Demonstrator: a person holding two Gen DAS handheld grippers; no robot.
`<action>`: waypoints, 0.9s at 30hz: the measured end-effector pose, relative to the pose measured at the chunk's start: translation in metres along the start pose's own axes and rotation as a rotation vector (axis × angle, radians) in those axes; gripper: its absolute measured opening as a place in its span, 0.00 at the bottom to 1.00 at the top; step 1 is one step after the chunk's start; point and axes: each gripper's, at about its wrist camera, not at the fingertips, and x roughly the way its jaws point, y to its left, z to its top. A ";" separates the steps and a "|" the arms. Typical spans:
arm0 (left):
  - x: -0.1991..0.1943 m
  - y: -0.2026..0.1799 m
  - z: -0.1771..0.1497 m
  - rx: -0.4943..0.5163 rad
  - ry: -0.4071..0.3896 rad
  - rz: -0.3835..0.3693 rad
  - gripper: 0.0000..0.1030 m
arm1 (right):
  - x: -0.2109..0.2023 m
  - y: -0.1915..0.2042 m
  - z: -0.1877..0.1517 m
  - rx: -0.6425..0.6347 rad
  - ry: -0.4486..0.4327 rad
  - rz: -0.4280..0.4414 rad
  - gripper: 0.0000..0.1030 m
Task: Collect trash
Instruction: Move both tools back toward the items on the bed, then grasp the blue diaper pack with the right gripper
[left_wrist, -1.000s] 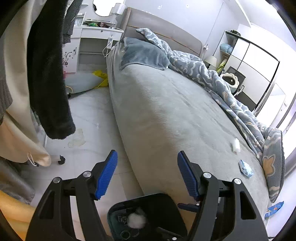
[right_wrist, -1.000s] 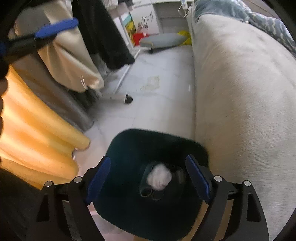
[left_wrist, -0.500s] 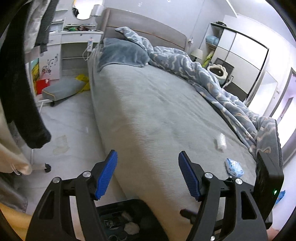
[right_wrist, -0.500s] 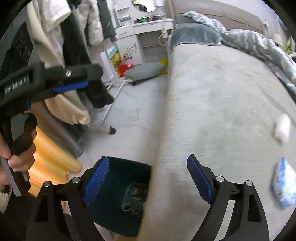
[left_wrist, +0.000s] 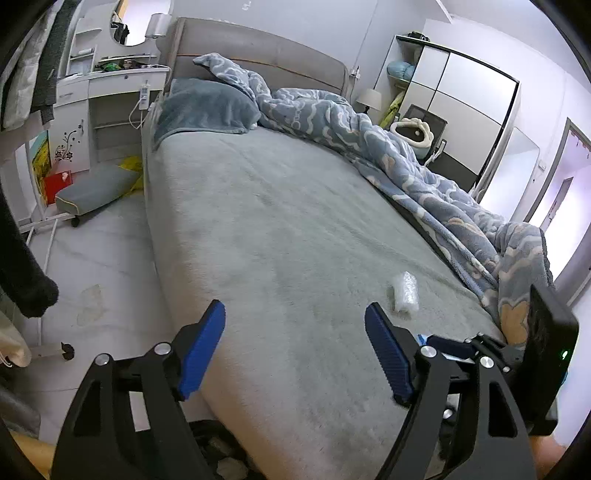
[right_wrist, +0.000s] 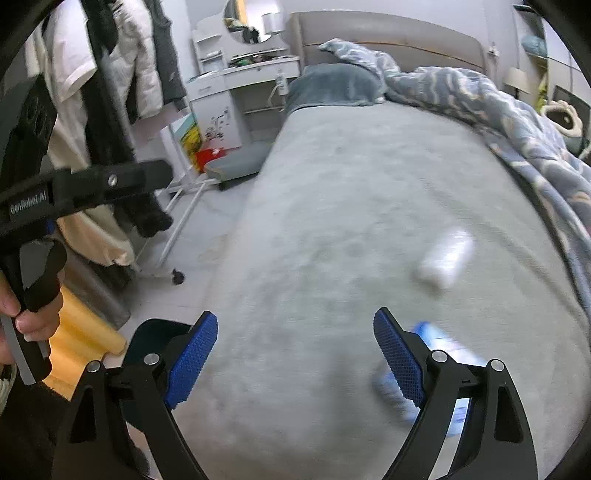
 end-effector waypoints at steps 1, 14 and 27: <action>0.004 -0.004 0.000 0.004 0.004 0.000 0.81 | -0.003 -0.009 0.000 0.009 -0.005 -0.011 0.85; 0.061 -0.047 0.007 0.055 0.074 -0.024 0.87 | 0.007 -0.079 -0.004 0.021 0.080 0.029 0.91; 0.107 -0.076 0.017 0.067 0.124 -0.047 0.89 | 0.025 -0.074 -0.024 -0.208 0.196 0.068 0.80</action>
